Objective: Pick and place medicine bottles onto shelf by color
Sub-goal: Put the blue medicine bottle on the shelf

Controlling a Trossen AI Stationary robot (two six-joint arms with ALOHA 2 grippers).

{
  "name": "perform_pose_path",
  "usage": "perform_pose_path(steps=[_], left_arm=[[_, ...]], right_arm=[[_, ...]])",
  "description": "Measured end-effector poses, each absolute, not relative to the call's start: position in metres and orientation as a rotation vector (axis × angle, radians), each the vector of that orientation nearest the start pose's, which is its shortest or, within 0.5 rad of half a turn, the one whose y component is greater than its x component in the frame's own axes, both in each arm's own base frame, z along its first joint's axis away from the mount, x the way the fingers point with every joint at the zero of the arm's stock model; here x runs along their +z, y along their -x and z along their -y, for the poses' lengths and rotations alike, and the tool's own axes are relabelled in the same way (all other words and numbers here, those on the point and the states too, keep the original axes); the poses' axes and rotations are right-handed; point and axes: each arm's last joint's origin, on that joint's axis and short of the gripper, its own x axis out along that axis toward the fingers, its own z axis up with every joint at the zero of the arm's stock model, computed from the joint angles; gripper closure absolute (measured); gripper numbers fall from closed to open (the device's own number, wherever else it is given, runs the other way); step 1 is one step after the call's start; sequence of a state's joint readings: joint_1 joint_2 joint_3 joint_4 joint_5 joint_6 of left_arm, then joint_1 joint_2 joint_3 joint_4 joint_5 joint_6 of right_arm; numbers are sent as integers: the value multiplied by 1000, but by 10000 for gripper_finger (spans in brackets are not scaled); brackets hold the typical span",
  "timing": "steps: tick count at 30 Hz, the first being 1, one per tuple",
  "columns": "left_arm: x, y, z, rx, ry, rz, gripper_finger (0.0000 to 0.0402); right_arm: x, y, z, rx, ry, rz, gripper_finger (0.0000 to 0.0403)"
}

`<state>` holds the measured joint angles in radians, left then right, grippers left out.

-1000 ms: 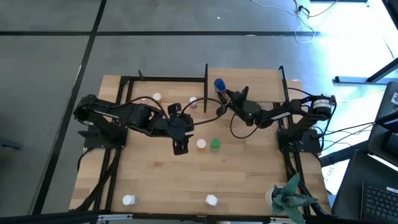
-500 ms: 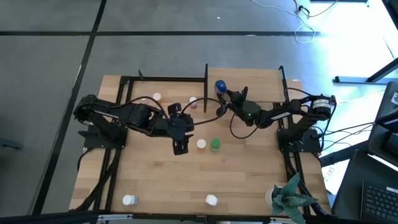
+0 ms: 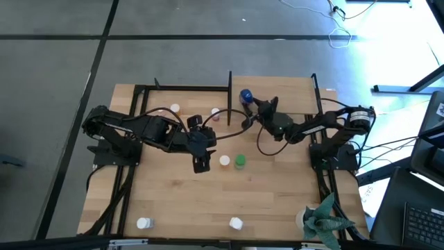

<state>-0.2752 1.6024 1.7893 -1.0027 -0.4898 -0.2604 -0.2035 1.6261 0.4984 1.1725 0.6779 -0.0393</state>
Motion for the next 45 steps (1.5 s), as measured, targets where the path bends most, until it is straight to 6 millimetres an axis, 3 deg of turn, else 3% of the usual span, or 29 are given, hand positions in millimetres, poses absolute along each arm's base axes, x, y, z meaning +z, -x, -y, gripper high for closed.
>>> perform_pose_path(steps=[19, 26, 30, 34, 45], left_arm=[[403, -313, 74, 298, -62, -732, 192], [403, -313, 74, 298, -63, -732, 192], [403, -313, 74, 298, -63, -732, 192], [403, -313, 74, 298, -63, -732, 192], [403, -313, 74, 300, -59, -732, 192]], right_arm=[[220, -263, 54, -843, 170, 114, 171], [230, -259, 30, -753, 222, 91, 177], [220, -261, 13, -672, 277, -26, 208], [212, -262, 9, -647, 245, -88, 259], [203, -261, 34, -726, 159, -145, 394]])
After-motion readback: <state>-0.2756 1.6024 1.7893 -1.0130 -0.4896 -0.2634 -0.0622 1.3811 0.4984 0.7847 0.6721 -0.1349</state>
